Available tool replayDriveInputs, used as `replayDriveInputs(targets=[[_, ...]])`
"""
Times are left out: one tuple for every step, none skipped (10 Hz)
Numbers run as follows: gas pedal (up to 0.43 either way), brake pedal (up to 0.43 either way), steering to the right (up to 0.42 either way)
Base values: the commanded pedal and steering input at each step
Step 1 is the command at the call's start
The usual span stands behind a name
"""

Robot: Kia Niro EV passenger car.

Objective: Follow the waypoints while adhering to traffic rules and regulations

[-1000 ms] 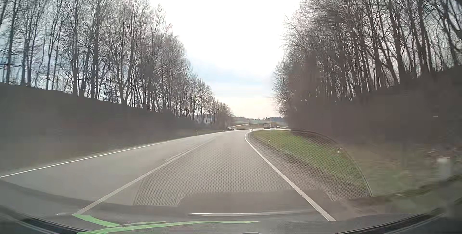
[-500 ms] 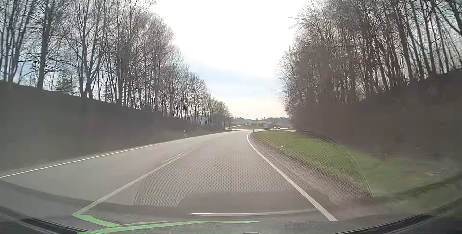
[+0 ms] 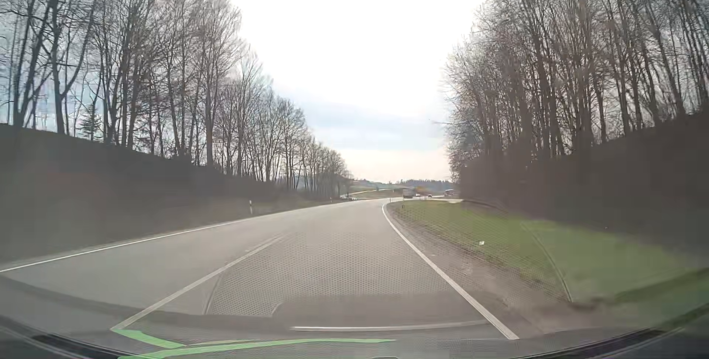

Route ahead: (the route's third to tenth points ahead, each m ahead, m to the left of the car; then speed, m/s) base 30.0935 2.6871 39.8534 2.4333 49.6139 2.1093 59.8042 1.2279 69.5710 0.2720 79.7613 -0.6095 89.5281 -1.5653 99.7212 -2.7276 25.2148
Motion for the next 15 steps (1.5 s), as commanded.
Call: replayDriveInputs(targets=[[0.118,0.0,0.006],[0.118,0.0,0.008],[0.118,0.0,0.008],[0.118,0.0,0.009],[0.118,0.0,0.01],[0.118,0.0,0.01],[0.118,0.0,0.01],[0.118,0.0,0.01],[0.118,0.0,0.01],[0.118,0.0,0.009],[0.118,0.0,0.009],[0.13,0.0,0.009],[0.13,0.0,0.009],[0.13,0.0,0.009],[0.13,0.0,0.009]])
